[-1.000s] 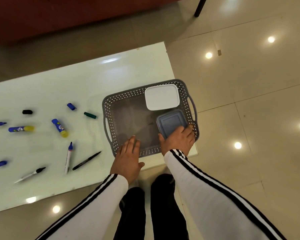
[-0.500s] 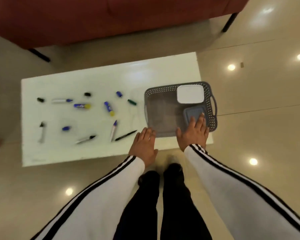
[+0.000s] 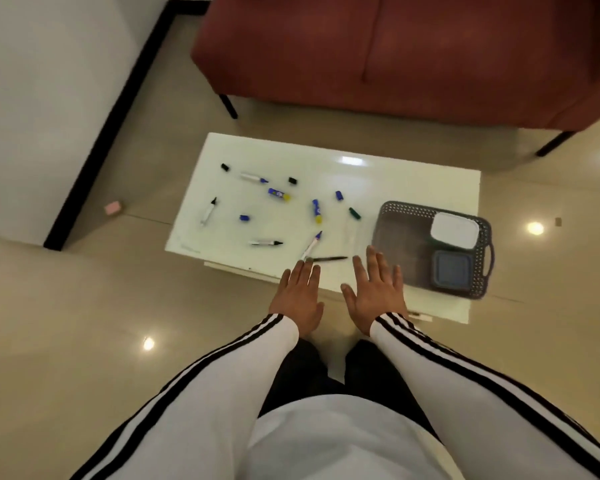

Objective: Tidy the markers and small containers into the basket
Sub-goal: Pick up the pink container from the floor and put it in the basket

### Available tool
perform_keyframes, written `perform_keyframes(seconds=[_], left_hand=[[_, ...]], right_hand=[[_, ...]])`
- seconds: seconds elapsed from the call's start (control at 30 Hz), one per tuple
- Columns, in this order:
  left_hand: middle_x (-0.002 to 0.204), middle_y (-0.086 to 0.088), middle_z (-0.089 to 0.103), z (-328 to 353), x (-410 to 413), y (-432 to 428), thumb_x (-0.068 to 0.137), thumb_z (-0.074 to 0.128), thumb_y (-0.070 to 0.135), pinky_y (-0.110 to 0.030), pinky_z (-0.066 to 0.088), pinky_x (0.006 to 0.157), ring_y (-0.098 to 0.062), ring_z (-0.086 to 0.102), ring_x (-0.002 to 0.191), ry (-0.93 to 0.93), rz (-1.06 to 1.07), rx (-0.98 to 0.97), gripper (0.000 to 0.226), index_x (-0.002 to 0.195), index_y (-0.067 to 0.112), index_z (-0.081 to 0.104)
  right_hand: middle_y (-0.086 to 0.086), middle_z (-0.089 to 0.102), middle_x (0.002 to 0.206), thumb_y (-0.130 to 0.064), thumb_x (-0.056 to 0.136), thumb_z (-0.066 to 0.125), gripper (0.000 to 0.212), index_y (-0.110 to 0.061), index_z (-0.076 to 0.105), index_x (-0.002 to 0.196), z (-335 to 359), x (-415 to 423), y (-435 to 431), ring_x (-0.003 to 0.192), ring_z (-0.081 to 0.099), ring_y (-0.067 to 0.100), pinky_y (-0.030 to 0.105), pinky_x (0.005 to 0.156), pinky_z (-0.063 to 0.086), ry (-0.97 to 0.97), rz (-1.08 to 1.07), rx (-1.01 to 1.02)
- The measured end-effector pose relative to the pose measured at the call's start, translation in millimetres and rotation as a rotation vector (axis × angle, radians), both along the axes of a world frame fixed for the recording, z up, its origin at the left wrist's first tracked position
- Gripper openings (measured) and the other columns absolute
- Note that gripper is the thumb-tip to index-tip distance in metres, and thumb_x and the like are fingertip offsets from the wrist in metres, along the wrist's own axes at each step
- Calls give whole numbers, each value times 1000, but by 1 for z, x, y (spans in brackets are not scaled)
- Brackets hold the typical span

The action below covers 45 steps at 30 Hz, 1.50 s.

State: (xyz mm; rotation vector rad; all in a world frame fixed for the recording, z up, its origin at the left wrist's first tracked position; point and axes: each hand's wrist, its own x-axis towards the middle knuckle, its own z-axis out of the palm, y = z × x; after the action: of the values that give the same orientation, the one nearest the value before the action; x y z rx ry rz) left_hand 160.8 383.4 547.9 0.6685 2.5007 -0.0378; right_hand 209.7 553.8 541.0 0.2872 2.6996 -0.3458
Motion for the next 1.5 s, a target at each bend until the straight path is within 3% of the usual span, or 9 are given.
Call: perform_keyframes(seconds=[0.17, 0.3, 0.43, 0.6, 0.8, 0.9, 1.0, 1.27, 1.5], left_hand=[[164, -9, -10, 1, -21, -83, 96, 42, 43, -45, -1, 122, -25, -10, 150, 46, 191, 28, 80, 155, 11, 0], [164, -9, -9, -1, -46, -173, 96, 42, 41, -45, -2, 121, -25, -10, 150, 60, 346, 70, 78, 155, 11, 0], [164, -9, -9, -5, -79, -278, 96, 42, 40, -45, -1, 122, -25, -10, 150, 72, 458, 81, 80, 155, 10, -2], [164, -10, -8, 11, -114, -393, 96, 41, 41, -45, -1, 122, -26, -10, 150, 76, 556, 73, 79, 155, 9, -2], [164, -10, -9, 12, -161, -487, 97, 39, 41, -45, 0, 122, -26, -10, 150, 93, 673, 80, 78, 155, 10, -2], [163, -9, -10, 5, -185, -526, 98, 38, 41, -44, -1, 122, -25, -12, 150, 74, 708, 68, 77, 155, 10, -3], [163, -9, -11, -6, -218, -569, 98, 38, 41, -44, -1, 122, -25, -13, 150, 62, 730, 36, 77, 155, 10, -5], [163, -9, -11, -5, -356, -702, 98, 39, 41, -45, 0, 122, -25, -11, 150, -4, 694, -57, 78, 155, 10, -4], [163, -8, -13, 1, -475, -799, 99, 36, 41, -44, -1, 122, -24, -13, 150, 14, 728, -33, 76, 154, 11, -6]], right_hand=[[7, -16, 163, -53, 100, 16, 67, -21, 4, 158, 9, -34, -80, 151, -12, 25, 52, 120, -6, -5, 210, 17], [5, -21, 162, -57, 86, -9, 79, -22, -1, 157, 10, -79, -165, 150, -14, 24, 51, 119, -9, -12, 348, 34], [6, -18, 163, -55, 94, 2, 71, -23, 0, 157, 7, -130, -269, 151, -11, 24, 51, 119, -7, 8, 375, 36], [7, -14, 164, -57, 83, -10, 82, -23, 1, 157, 21, -180, -384, 151, -11, 23, 51, 119, -8, 20, 413, 22], [7, -12, 164, -56, 87, -5, 79, -22, 3, 157, 22, -245, -479, 151, -10, 23, 52, 120, -6, 4, 507, 15], [7, -10, 165, -52, 99, 14, 66, -23, 4, 157, 15, -281, -518, 151, -9, 23, 51, 120, -5, -15, 540, 12], [6, -8, 165, -49, 101, 21, 63, -23, 5, 157, 3, -325, -559, 151, -7, 23, 52, 120, -3, -43, 556, -6], [7, -8, 165, -47, 101, 26, 65, -23, 4, 157, -16, -478, -685, 151, -5, 25, 54, 120, -1, -92, 533, -83], [8, -4, 165, -46, 100, 28, 66, -21, 5, 157, -1, -602, -785, 151, -1, 25, 53, 120, 1, -96, 636, -51]])
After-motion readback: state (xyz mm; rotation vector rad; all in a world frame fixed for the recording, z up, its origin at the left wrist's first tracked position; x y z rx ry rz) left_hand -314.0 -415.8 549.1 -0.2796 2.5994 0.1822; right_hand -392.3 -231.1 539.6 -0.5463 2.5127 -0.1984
